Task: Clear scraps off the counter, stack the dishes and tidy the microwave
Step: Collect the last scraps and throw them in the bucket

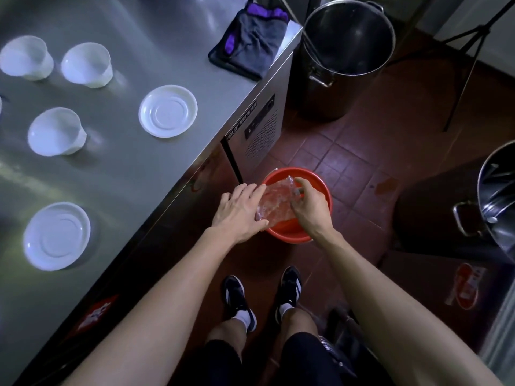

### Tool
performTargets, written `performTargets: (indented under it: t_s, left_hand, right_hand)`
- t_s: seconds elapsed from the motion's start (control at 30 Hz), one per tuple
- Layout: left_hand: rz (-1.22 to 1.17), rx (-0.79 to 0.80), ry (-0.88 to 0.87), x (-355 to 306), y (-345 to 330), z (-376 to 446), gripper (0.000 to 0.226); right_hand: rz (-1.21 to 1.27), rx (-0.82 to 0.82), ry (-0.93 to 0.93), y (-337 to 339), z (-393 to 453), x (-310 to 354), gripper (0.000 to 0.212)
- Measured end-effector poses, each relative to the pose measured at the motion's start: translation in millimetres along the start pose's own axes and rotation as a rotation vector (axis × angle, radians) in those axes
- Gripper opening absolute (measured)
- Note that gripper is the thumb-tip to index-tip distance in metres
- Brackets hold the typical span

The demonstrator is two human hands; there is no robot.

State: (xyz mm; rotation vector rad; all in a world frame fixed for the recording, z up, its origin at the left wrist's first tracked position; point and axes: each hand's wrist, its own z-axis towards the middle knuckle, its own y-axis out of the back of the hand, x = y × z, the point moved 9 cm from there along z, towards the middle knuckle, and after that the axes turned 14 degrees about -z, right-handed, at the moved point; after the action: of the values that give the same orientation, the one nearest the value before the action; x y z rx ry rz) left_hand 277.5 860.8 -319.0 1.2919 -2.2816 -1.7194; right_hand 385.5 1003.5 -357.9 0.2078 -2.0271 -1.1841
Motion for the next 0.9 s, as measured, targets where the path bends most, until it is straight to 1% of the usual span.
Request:
performTargets:
  t_s: [0.2,0.37,0.6,0.77,0.83,0.9]
  left_hand:
    - [-0.029,0.032,-0.001,35.3,-54.0,13.5,0.086]
    - [-0.044,0.065,-0.002,62.8,-101.9,36.5,0.083]
    - [-0.032,0.085,-0.001,99.4,-147.7,69.8,0.081]
    - [-0.022,0.068,0.008,130.3,-168.6,90.8,0.081]
    - [-0.026,0.069,0.016,142.5,-177.4,94.7,0.080]
    - [-0.029,0.067,0.025,154.1,-183.6,97.8,0.080]
  right_hand:
    - [-0.149,-0.041,-0.142,-48.4,15.4,-53.0,0.042]
    - [-0.179,-0.116,-0.193,-88.3,30.7,-89.9,0.050]
    - [-0.221,-0.089,-0.224,-153.1,68.3,-122.3,0.052]
    - [-0.197,-0.046,-0.292,-198.1,96.9,-142.1,0.064]
    - [-0.187,-0.032,-0.311,-213.9,104.9,-148.3,0.063]
    - [-0.170,-0.034,-0.345,-226.3,109.8,-156.1,0.056]
